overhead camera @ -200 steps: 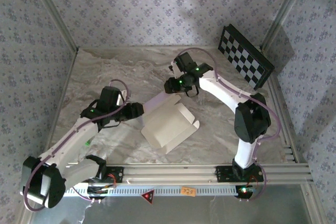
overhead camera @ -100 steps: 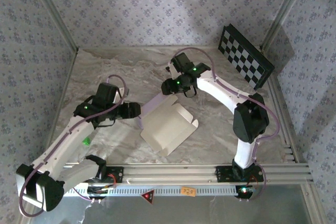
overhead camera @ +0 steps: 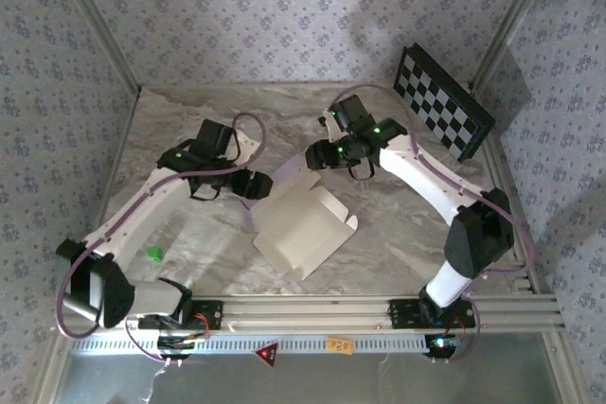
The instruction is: Fold the paper box
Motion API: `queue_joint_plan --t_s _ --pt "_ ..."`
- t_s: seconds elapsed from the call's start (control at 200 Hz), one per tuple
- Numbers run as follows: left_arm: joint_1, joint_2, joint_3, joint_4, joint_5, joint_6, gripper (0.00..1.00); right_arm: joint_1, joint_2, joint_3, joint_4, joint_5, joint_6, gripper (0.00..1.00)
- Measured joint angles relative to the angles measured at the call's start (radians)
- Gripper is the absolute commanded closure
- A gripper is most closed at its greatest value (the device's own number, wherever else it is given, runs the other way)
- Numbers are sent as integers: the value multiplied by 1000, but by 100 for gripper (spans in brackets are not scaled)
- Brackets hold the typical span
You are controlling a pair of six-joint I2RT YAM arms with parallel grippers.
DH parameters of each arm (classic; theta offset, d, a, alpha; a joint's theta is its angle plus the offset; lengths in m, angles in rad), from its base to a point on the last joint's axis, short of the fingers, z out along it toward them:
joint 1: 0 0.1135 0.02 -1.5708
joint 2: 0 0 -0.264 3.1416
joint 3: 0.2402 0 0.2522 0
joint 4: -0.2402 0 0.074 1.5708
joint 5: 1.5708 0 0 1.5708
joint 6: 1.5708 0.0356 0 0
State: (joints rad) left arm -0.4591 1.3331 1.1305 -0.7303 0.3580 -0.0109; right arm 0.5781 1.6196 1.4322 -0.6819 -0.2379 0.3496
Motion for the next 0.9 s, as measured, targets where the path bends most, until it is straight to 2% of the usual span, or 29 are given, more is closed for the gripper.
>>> queue_joint_plan --t_s 0.095,0.2,0.305,0.47,0.69,0.9 --pt "-10 52 16 -13 26 38 26 -22 -58 -85 29 -2 22 44" --pt "-26 105 46 -31 39 61 32 -56 -104 -191 86 -13 55 47" --pt "-32 137 64 -34 36 76 39 -87 -125 -308 175 -29 96 51" --pt "-32 147 65 -34 29 82 46 -113 -121 -466 351 -63 168 56" --pt "-32 147 65 -34 14 82 46 -133 -42 -500 574 -110 224 58" --pt "-32 151 65 -34 8 81 46 -145 96 -500 743 -161 267 58"
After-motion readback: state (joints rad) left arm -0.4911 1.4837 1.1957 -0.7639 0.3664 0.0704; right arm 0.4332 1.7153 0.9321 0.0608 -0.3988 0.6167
